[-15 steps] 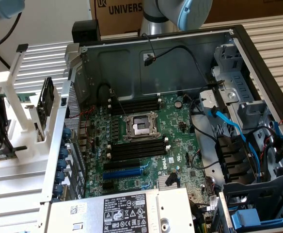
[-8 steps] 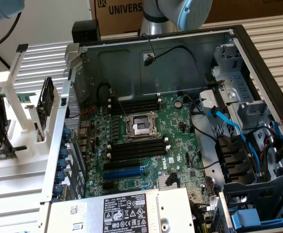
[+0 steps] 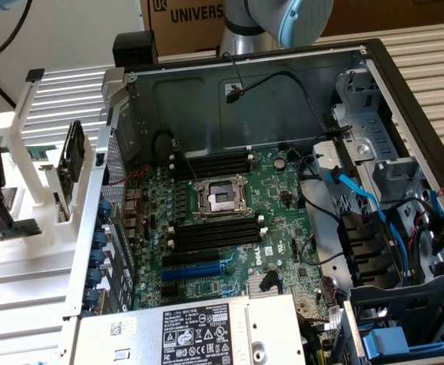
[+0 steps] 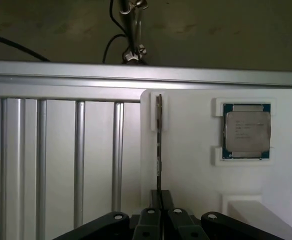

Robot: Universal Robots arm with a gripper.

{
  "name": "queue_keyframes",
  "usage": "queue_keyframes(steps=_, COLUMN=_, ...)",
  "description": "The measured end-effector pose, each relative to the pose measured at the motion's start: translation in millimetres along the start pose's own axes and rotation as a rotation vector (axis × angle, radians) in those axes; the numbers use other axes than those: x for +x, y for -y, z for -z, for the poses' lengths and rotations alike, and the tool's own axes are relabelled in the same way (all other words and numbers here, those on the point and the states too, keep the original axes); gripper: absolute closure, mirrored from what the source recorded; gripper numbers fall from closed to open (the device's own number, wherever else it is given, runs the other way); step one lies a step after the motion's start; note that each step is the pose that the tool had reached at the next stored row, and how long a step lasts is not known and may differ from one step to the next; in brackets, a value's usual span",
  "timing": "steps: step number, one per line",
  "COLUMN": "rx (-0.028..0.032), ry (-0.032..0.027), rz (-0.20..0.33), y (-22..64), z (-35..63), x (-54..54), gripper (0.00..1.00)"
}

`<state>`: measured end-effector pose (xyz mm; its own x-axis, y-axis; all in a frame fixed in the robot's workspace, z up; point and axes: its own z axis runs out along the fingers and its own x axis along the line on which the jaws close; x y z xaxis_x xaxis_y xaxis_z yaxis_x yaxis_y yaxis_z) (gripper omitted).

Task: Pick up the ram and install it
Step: 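Pick up the ram and move it above insertion slot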

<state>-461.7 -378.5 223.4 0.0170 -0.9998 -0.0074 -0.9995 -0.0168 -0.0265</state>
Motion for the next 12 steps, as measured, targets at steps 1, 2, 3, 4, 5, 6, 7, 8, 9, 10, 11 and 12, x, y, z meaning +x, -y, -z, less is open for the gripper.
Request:
queue_keyframes(steps=1, rx=0.0000, ry=-0.0001, rz=-0.002, y=0.1, z=7.3, x=0.0, gripper=0.88)
queue_keyframes(steps=2, rx=-0.0001, ry=-0.0002, rz=-0.004, y=0.2, z=15.9, x=0.0, gripper=0.88)
queue_keyframes(steps=3, rx=-0.0001, ry=-0.0002, rz=-0.005, y=0.2, z=20.3, x=0.0, gripper=0.88)
queue_keyframes(steps=4, rx=0.0000, ry=-0.0002, rz=-0.006, y=0.1, z=24.6, x=-0.1, gripper=0.88)
queue_keyframes(steps=5, rx=0.0000, ry=-0.0003, rz=-0.010, y=0.0, z=35.6, x=-0.2, gripper=0.88)
queue_keyframes(steps=6, rx=0.0000, ry=-0.0003, rz=-0.012, y=0.0, z=38.8, x=-0.2, gripper=0.88)
queue_keyframes(steps=7, rx=0.0000, ry=-0.0004, rz=-0.014, y=0.0, z=41.4, x=-0.2, gripper=0.88)
queue_keyframes(steps=8, rx=0.0001, ry=-0.0007, rz=-0.017, y=0.1, z=47.7, x=-0.2, gripper=0.88)
queue_keyframes(steps=9, rx=0.0001, ry=-0.0012, rz=-0.021, y=0.2, z=53.7, x=-0.1, gripper=0.88)
queue_keyframes(steps=10, rx=0.0001, ry=-0.0019, rz=-0.022, y=0.3, z=57.0, x=-0.1, gripper=0.88)
queue_keyframes(steps=11, rx=0.0001, ry=-0.0024, rz=-0.024, y=0.4, z=60.5, x=-0.1, gripper=0.88)
queue_keyframes(steps=12, rx=0.0002, ry=-0.0031, rz=-0.026, y=0.6, z=64.1, x=-0.1, gripper=0.88)
